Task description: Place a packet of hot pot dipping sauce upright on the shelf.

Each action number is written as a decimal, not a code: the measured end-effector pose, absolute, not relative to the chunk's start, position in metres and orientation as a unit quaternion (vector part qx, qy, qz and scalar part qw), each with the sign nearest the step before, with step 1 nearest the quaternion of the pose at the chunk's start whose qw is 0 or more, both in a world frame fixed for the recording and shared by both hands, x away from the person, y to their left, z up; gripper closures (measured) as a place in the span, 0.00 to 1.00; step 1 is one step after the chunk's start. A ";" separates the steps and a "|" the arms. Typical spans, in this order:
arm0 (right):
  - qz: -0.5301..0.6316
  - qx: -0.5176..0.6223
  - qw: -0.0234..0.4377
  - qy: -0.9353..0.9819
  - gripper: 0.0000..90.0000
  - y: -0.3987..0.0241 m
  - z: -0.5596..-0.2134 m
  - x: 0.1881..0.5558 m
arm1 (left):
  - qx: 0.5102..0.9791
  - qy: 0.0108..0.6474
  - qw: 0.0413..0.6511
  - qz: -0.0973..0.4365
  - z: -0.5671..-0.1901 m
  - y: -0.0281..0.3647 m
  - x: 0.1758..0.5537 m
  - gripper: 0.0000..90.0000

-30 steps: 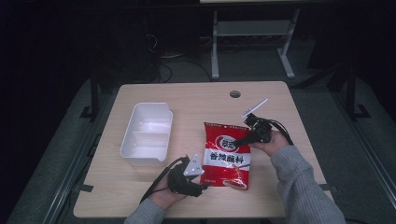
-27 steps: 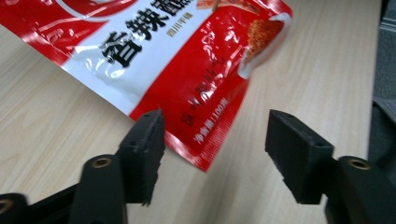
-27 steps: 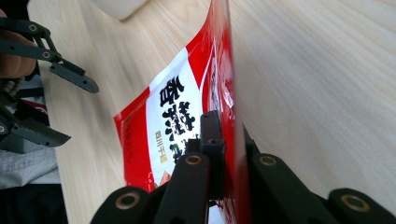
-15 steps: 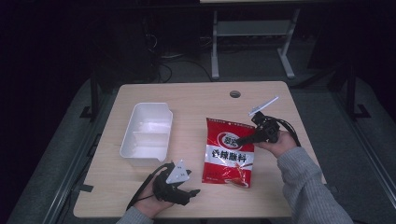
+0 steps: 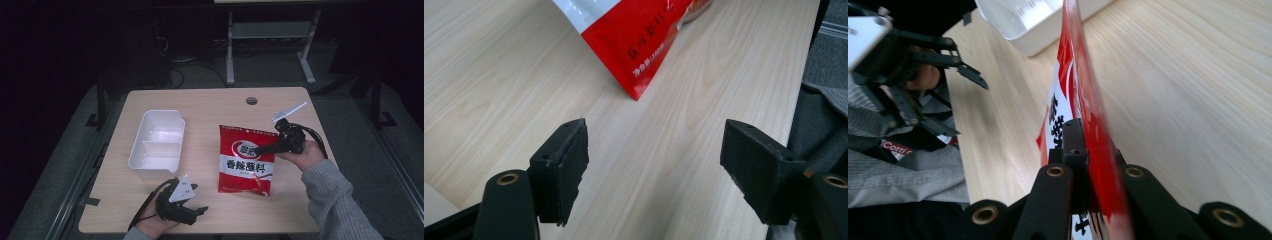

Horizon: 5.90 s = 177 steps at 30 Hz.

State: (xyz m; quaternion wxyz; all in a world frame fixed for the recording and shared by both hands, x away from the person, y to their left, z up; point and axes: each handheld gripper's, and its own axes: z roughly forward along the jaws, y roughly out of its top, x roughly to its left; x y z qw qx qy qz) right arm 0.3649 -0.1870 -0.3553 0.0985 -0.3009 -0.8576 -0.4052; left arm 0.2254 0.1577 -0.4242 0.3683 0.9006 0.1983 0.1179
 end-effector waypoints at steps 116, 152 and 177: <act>-0.459 -0.293 0.105 -0.832 0.98 0.008 -0.234 0.403 | 0.896 0.211 0.367 0.137 -0.429 0.187 0.218 0.28; -0.465 -0.302 0.114 -0.824 0.98 0.055 -0.262 0.423 | 0.899 0.207 0.362 0.131 -0.431 0.190 0.220 0.28; -0.474 -0.321 0.113 -0.812 0.98 0.089 -0.302 0.430 | 0.900 0.204 0.363 0.127 -0.432 0.190 0.220 0.28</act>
